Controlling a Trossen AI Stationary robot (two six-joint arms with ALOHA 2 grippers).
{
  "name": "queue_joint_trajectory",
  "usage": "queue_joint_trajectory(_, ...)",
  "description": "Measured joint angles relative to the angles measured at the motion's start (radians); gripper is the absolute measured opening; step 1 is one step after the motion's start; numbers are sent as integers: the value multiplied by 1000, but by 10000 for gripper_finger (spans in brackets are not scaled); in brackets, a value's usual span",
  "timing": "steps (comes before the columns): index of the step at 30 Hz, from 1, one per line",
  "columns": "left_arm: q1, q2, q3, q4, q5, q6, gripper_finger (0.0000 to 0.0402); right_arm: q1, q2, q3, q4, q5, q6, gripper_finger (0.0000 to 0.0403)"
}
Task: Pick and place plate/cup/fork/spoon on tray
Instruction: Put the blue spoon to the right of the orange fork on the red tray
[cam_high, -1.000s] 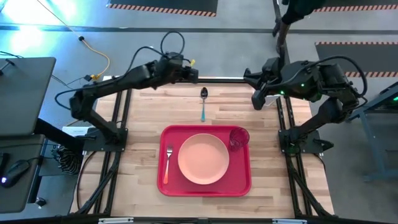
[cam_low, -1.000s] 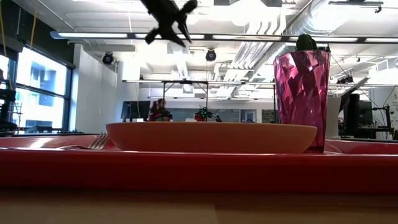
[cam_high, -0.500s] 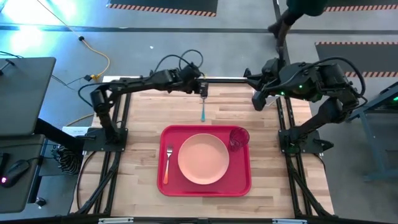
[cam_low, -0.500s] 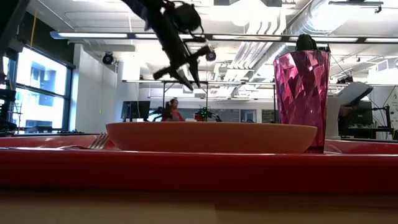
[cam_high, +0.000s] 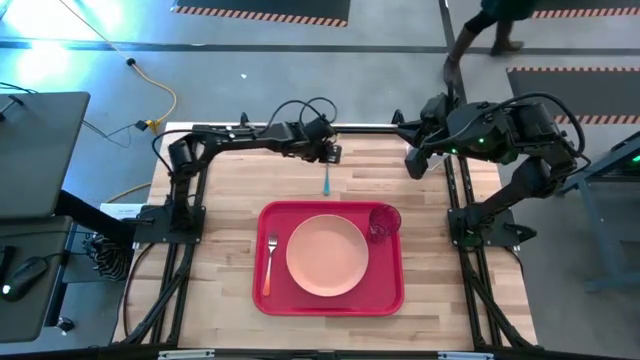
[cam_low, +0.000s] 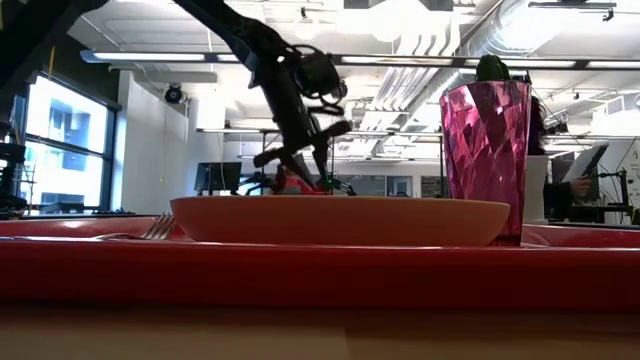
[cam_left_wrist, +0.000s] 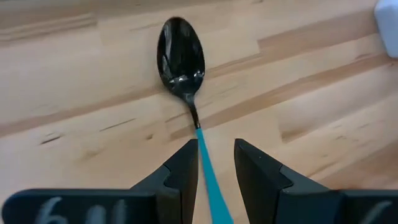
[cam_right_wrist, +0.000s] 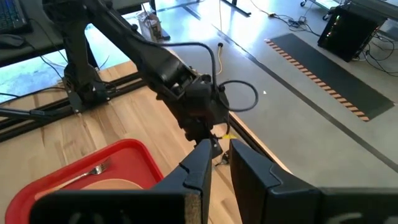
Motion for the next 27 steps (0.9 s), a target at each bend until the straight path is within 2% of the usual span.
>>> queue_joint_trajectory(13,-4,95,0,108,43,-16,95,0,0,0,-3,0,0,48)
queue_joint_trajectory(27,-6,140,-1,131,41,-15,95,0,0,0,-3,7,3,48)
